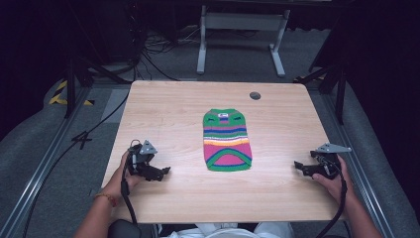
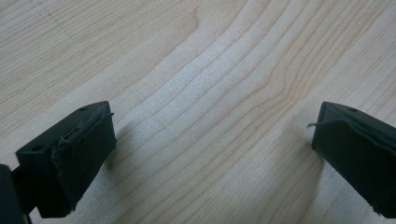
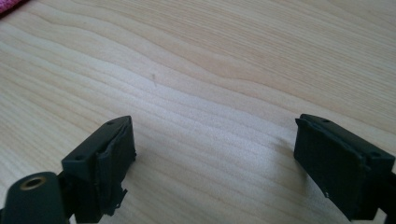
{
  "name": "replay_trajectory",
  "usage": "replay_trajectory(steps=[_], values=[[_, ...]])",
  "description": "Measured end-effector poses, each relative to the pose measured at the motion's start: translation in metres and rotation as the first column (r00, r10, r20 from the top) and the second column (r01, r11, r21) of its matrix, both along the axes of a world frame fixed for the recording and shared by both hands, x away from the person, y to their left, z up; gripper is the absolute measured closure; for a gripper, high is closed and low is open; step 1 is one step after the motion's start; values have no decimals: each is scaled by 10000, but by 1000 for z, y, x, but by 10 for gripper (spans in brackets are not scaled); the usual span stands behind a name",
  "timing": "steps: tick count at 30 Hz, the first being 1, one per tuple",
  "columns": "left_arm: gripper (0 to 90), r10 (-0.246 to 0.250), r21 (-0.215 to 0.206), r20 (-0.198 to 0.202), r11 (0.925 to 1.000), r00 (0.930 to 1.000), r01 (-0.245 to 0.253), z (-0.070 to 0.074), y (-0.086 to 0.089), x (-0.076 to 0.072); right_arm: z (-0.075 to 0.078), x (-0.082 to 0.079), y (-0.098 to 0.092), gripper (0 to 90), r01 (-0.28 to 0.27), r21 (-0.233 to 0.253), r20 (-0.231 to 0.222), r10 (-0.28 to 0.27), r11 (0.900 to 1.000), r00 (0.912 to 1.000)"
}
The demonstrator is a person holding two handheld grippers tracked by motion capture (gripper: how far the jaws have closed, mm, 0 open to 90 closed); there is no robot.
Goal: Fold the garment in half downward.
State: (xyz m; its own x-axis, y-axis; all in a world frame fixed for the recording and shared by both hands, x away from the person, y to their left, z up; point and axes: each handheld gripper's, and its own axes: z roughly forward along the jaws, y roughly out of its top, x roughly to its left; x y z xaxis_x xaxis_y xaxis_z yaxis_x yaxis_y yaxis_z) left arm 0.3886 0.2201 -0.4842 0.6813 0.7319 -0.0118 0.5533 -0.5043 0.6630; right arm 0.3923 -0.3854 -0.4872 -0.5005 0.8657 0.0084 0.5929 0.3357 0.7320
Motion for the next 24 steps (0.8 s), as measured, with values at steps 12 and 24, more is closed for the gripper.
replay_trajectory(steps=[12, 24], values=[[6, -59, 15, -38, 10000, 10000, 59, 0, 1, -1, 0, -2, 0, 129, 121, -3, -13, -121, 9999, 9999], [187, -207, 61, -2, 9998, 9998, 207, 7, 1, 3, 2, -1, -2, 173, -217, -111, -47, 217, 9997, 9998]])
